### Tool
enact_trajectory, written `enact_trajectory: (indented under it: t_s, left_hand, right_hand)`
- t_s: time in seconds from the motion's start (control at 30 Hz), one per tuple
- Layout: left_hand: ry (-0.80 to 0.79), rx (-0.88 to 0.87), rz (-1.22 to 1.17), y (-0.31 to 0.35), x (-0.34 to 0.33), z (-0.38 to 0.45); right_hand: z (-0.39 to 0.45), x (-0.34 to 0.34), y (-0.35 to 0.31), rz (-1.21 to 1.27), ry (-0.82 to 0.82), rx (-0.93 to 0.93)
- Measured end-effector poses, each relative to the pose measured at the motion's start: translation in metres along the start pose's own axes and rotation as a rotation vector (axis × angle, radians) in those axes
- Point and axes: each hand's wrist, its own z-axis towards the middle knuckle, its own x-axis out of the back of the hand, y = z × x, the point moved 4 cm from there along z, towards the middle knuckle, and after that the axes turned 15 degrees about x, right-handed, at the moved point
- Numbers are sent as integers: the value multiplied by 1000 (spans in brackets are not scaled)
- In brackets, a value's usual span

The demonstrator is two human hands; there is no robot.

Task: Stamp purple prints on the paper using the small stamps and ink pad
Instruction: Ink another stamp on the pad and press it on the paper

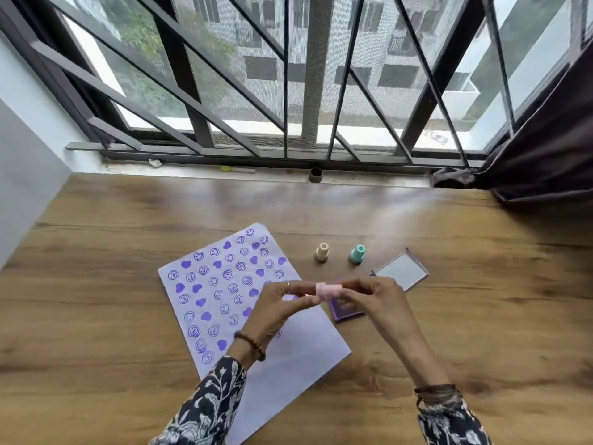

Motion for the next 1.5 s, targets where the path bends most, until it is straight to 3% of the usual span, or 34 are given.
enact_trajectory:
  t_s: [0.13, 0.27, 0.37, 0.53, 0.7, 0.83, 0.93, 1.07, 1.2, 1.5]
  left_hand:
    - [71, -45, 81, 7, -7, 22]
    - [383, -35, 333, 6, -1, 57]
    - [499, -13, 552, 6, -2, 80]
    - [517, -67, 675, 10, -10, 99]
    - [509, -112, 648, 12, -12, 93]
    - [473, -156, 547, 10, -10, 69]
    - [425, -207, 554, 5, -13, 46]
    - [344, -254, 443, 4, -12, 17]
    - [214, -141, 171, 0, -6, -1]
    - [295, -346, 285, 17, -16, -24]
  right_hand:
    - [24, 3, 6, -109, 63, 27]
    - [62, 5, 7, -482, 132, 174]
    - [87, 1, 15, -662, 121, 217]
    - [108, -6, 34, -762, 58, 205]
    - [101, -6, 31, -772, 93, 217]
    - [66, -8, 15, -493, 139, 240]
    - [31, -21, 6, -209, 46, 190]
    - [2, -28, 4, -91, 108, 176]
    - [-9, -24, 11, 6, 183, 73]
    - [-23, -19, 9, 56, 294, 34]
